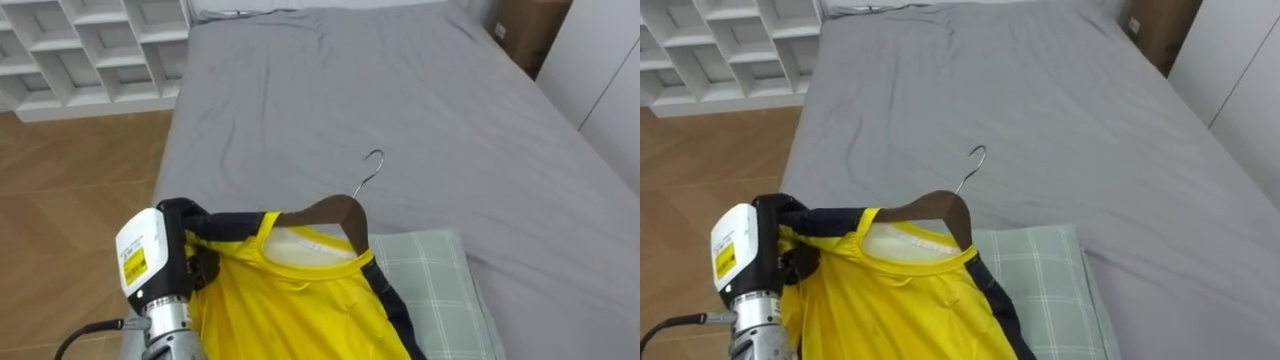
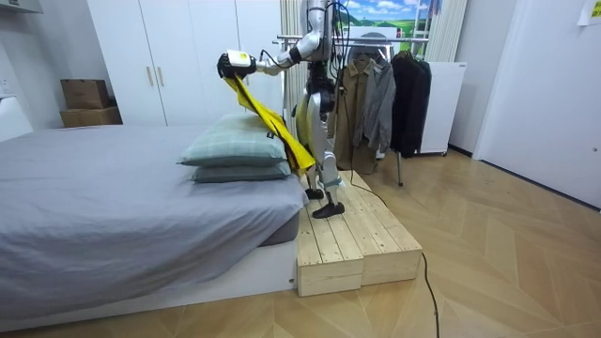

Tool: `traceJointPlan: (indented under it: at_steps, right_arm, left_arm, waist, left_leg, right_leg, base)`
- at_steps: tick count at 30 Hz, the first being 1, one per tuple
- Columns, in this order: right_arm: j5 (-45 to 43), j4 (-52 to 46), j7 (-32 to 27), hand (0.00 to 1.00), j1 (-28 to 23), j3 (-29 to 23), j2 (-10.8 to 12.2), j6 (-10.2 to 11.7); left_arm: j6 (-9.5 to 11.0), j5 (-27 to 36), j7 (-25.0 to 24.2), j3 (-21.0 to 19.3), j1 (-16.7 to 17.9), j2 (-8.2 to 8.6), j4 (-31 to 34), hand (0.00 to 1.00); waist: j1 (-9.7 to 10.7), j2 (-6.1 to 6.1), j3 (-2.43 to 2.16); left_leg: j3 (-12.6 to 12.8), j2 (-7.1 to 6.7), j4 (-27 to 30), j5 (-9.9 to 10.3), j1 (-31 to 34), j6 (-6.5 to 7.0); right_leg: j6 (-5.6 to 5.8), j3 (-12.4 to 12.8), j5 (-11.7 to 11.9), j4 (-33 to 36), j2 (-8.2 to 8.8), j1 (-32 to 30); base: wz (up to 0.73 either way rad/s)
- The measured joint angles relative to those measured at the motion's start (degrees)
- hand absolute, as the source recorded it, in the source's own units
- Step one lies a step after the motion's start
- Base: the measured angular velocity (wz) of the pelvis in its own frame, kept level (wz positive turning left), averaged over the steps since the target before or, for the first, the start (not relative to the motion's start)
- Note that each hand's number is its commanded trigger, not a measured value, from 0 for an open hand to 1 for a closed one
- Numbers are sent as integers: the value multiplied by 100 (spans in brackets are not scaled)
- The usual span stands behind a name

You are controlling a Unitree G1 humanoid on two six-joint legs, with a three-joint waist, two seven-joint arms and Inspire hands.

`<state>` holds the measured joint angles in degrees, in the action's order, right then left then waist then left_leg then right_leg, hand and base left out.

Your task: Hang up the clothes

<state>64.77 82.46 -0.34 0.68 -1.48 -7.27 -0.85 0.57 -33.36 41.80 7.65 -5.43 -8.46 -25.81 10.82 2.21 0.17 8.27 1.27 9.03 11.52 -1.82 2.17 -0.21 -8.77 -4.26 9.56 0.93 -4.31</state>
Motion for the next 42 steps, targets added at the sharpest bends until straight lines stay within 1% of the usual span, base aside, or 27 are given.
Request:
traceJointPlan:
  at_steps: [4, 9, 13, 17, 21, 23, 25, 27, 28, 29, 30, 31, 33, 34, 35, 36, 37, 38, 42]
  right_arm:
    - [-3, 1, -22, 0, -15, -249, -1, 3]
    - [-8, -8, -28, 0, -25, -387, 0, 3]
    - [-218, -109, -49, 0, -87, -431, 0, 2]
    - [-229, -332, -155, 0, -190, -458, -1, 2]
    - [-382, -459, -219, 0, -226, -702, -6, 3]
    - [-672, -425, -276, 0, -220, -833, -11, 3]
    - [-827, -424, -303, 0, -253, -852, -26, 3]
    - [-1039, -461, -337, 0, -300, -885, -43, -1]
    - [-1318, -487, -375, 0, -316, -961, -62, -2]
    - [-1660, -491, -448, 0, -327, -1071, -104, -2]
    - [-1829, -510, -485, 0, -338, -1126, -130, 0]
    - [-2166, -629, -570, 0, -383, -1145, -176, 9]
    - [-2572, -749, -714, 0, -412, -1204, -218, 86]
    - [-2812, -819, -819, 0, -420, -1231, -253, 111]
    - [-3104, -835, -975, 0, -382, -1228, -288, 144]
    - [-3241, -833, -1054, 0, -361, -1228, -300, 160]
    - [-3569, -832, -1218, 0, -361, -1238, -311, 187]
    - [-3844, -846, -1375, 0, -348, -1272, -315, 206]
    - [-4337, -948, -1882, 0, -292, -1344, -334, 207]
  left_arm:
    - [1, -4, -1, 4, 19, -5, 122, 100]
    - [1, -7, -2, 10, 22, -4, 193, 100]
    - [1, -11, -1, 41, 101, -7, 465, 100]
    - [1, -60, -1, 49, 150, -7, 581, 100]
    - [3, -242, 5, 51, 176, -26, 849, 100]
    - [3, -321, 9, 50, 176, -36, 895, 100]
    - [24, -384, 10, 50, 176, -67, 917, 100]
    - [27, -454, 8, 49, 176, -106, 968, 100]
    - [32, -497, 6, 34, 177, -141, 1043, 100]
    - [74, -502, 6, 15, 177, -184, 1118, 100]
    - [127, -509, 6, 0, 178, -204, 1147, 100]
    - [191, -569, 8, -23, 178, -243, 1252, 100]
    - [312, -687, 31, -55, 179, -316, 1375, 100]
    - [381, -679, 49, -54, 179, -349, 1402, 100]
    - [390, -677, 62, -54, 179, -352, 1402, 100]
    - [397, -677, 62, -54, 179, -352, 1401, 100]
    - [399, -679, 64, -45, 179, -353, 1401, 100]
    - [399, -679, 65, -45, 179, -356, 1400, 100]
    - [399, -677, 146, -29, 180, -412, 1400, 100]
  waist:
    - [5, 12, 3]
    - [25, 31, 1]
    - [3, 33, 1]
    - [14, 34, 2]
    - [31, 33, 4]
    - [94, 30, 5]
    - [148, 27, 6]
    - [153, 15, 11]
    - [153, -1, 20]
    - [157, -23, 33]
    - [159, -37, 37]
    - [165, -71, 57]
    - [154, -134, 74]
    - [167, -163, 61]
    - [158, -182, 47]
    - [165, -189, 43]
    - [180, -202, 36]
    - [176, -207, 33]
    - [162, -206, 32]
  left_leg:
    - [-31, -3, -35, 5, -53, -8]
    - [-52, -4, -38, 5, -99, -9]
    - [-61, -6, -40, 6, -105, -10]
    - [-67, 0, -43, 6, -107, -10]
    - [-71, -4, -73, 7, -127, -12]
    - [-71, -7, -88, 7, -194, -12]
    - [-70, -2, -104, 7, -212, -13]
    - [-54, -2, -128, 6, -242, -14]
    - [-40, -4, -129, 6, -261, -14]
    - [-35, -4, -129, 6, -287, -14]
    - [-38, -4, -130, 6, -291, -14]
    - [-40, -6, -130, 6, -291, -14]
    - [-45, -13, -133, 6, -289, -14]
    - [-55, -17, -131, 6, -289, -14]
    - [-54, -18, -130, 6, -294, -14]
    - [-54, -18, -128, 6, -298, -14]
    - [-55, -17, -128, 6, -302, -14]
    - [-57, -9, -126, 6, -302, -13]
    - [-69, -21, -126, 6, -298, -13]
  right_leg:
    - [-2, -16, -1, -10, -12, 48]
    - [-7, -45, 0, -81, -19, 137]
    - [-7, -70, -1, -86, -21, 153]
    - [-7, -82, -1, -89, -19, 158]
    - [-6, -80, -1, -95, -18, 167]
    - [-2, -78, -5, -101, -24, 229]
    - [-1, -66, -11, -101, -24, 236]
    - [-1, -49, -11, -97, -28, 240]
    - [-2, -25, -13, -91, -33, 250]
    - [0, -11, -24, -92, -34, 275]
    - [1, -11, -32, -91, -32, 280]
    - [4, -8, -39, -90, -29, 281]
    - [4, -9, -42, -91, -32, 280]
    - [3, -16, -43, -94, -34, 284]
    - [4, -14, -45, -93, -33, 289]
    - [4, -12, -45, -92, -33, 292]
    - [4, -9, -46, -92, -33, 299]
    - [4, -1, -47, -93, -33, 302]
    - [11, -14, -58, -99, -28, 308]
  base:
    - [1]
    - [3]
    - [1]
    - [0]
    - [0]
    - [0]
    - [-2]
    - [-6]
    - [-7]
    - [-4]
    - [0]
    - [0]
    - [0]
    - [0]
    - [0]
    - [0]
    - [0]
    - [0]
    - [0]
